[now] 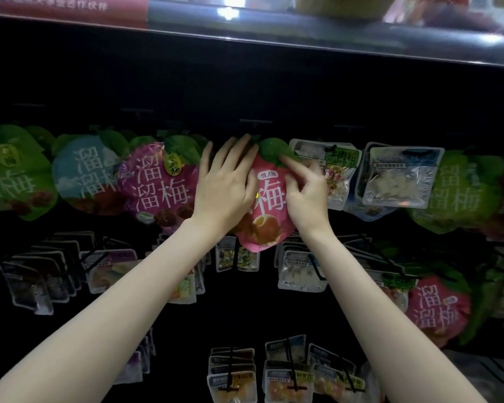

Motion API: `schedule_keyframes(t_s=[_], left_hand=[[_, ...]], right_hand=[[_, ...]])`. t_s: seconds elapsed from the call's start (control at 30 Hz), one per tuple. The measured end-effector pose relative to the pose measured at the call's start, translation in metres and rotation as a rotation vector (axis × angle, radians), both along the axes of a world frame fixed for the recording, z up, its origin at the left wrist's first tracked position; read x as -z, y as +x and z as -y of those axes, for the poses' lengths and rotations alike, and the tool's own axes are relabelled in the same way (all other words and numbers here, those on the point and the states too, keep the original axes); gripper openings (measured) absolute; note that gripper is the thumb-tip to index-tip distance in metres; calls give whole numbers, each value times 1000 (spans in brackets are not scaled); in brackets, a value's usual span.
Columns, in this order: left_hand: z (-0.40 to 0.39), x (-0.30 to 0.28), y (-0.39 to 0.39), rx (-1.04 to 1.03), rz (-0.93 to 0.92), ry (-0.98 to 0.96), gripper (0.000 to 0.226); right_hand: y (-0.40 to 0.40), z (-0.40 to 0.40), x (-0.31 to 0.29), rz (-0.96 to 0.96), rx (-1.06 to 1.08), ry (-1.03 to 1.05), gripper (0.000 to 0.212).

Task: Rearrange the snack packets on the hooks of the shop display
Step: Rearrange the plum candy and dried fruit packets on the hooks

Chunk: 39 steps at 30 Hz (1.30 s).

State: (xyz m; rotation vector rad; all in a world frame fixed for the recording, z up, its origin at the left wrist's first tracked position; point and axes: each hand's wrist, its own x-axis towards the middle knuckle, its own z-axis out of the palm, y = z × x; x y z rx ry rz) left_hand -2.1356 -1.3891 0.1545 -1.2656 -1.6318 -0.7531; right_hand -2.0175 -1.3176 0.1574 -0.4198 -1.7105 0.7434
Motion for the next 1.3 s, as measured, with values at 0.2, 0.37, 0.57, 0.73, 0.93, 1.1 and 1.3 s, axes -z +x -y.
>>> schedule_keyframes(t_s=[0.2, 0.37, 0.57, 0.73, 0.93, 1.1, 1.3], left_hand=[[-5, 4, -12, -93, 119, -318, 58], [9, 38, -5, 59, 196, -356, 48], [13, 120, 9, 192, 330, -427, 41], [3, 135, 14, 86, 306, -463, 39], [35, 187, 41, 189, 145, -280, 26], [37, 267, 55, 258, 213, -645, 32], [43, 322, 55, 149, 609, -864, 44]], right_hand=[[-4, -2, -5, 542, 79, 148, 58], [31, -12, 11, 750, 39, 144, 46], [103, -59, 62, 816, 70, -19, 29], [119, -62, 138, 621, -23, -201, 30], [119, -55, 242, 647, -190, -502, 20], [109, -56, 315, 992, -139, -305, 31], [96, -63, 363, 1287, -20, -168, 52]])
